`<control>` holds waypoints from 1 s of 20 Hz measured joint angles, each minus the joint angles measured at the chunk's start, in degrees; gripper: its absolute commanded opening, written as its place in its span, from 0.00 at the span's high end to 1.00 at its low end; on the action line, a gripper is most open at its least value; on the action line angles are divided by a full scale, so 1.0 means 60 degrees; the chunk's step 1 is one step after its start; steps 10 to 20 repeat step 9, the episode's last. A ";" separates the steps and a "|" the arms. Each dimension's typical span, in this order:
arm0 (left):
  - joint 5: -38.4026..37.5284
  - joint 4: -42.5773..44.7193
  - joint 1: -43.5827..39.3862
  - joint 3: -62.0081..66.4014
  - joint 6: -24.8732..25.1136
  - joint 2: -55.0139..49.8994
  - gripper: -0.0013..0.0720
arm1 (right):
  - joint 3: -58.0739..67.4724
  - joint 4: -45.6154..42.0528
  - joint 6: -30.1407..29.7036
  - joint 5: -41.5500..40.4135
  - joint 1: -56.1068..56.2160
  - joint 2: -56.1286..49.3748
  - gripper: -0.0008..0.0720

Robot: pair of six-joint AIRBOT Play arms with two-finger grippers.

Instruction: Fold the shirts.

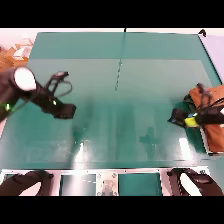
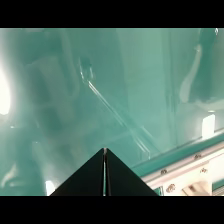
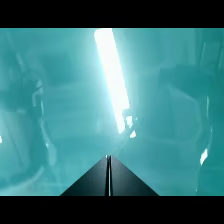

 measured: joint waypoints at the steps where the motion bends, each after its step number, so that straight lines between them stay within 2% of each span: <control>1: 0.0186 -0.0007 -0.0098 -0.0393 -0.0069 0.0229 0.95 | -0.0310 0.0022 0.0040 -0.0178 0.0375 0.0182 0.97; 7: 0.0590 0.0007 -0.0335 -0.1304 -0.0244 0.0769 0.95 | -0.1060 0.0073 0.0149 -0.0444 0.1384 0.0601 0.97; 20: 0.0637 -0.0007 -0.0357 -0.1373 -0.0262 0.0816 0.95 | -0.1122 0.0095 0.0157 -0.0463 0.1468 0.0634 0.97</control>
